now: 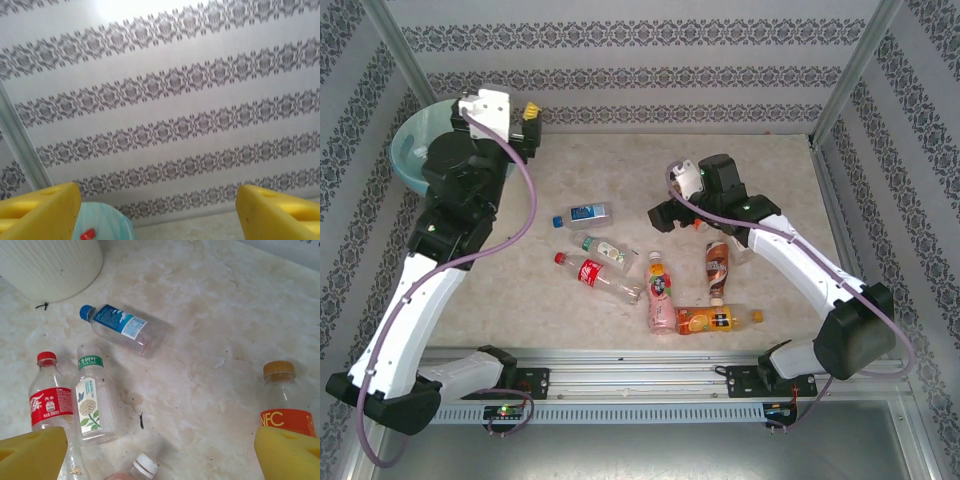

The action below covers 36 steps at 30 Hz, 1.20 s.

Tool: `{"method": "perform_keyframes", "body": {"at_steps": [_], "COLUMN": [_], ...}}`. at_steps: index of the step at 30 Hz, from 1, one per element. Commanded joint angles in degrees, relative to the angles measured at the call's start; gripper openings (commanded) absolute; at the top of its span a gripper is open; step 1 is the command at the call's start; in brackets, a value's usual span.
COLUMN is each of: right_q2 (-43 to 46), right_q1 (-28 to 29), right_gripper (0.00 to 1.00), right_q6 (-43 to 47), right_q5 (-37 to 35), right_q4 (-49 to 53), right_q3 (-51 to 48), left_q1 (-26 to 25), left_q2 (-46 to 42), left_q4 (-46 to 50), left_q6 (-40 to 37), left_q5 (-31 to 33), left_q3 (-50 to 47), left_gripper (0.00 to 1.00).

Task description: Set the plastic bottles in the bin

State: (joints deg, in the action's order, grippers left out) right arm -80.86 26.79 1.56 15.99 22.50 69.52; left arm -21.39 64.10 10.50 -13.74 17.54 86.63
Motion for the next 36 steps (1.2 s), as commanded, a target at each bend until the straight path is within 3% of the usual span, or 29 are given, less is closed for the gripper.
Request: {"method": "perform_keyframes", "body": {"at_steps": [1, 4, 8, 12, 20, 25, 36], "right_q2": [0.6, -2.19, -7.74, -13.14, -10.55, -7.42, -7.91], "right_q1": [0.59, 1.75, 7.23, 12.62, 20.66, 23.27, 23.57], "right_gripper": [0.95, 0.9, 0.87, 0.85, 0.88, 0.89, 0.89], "right_q6": [-1.54, -0.7, 1.76, -2.81, -21.12, -29.73, -33.28], "right_q5": [1.91, 2.14, -4.42, -9.41, -14.33, -16.8, -16.54], "right_q4": [5.33, 10.11, 17.68, 25.28, 27.46, 26.03, 18.53], "right_q3": [4.24, 6.96, 10.94, 13.65, 2.27, -5.61, -12.33], "left_q1": [-0.24, -0.24, -0.28, -0.5, -0.75, -0.68, -0.7], "left_q2": [-0.38, 2.36, 7.4, 11.56, 5.3, 3.62, 3.19], "left_q4": [5.47, 13.82, 24.56, 32.57, 24.7, 21.69, 18.83], "left_q6": [0.44, 2.49, 5.45, 8.05, 10.46, 11.33, 13.17], "left_q5": [-2.89, -9.26, -18.19, -23.3, -23.49, -24.63, -26.16], "left_q3": [6.28, 13.37, 20.78, 22.78, 5.74, 0.57, -3.14], "left_gripper": [0.81, 0.8, 0.8, 0.8, 0.83, 0.83, 0.84]}}
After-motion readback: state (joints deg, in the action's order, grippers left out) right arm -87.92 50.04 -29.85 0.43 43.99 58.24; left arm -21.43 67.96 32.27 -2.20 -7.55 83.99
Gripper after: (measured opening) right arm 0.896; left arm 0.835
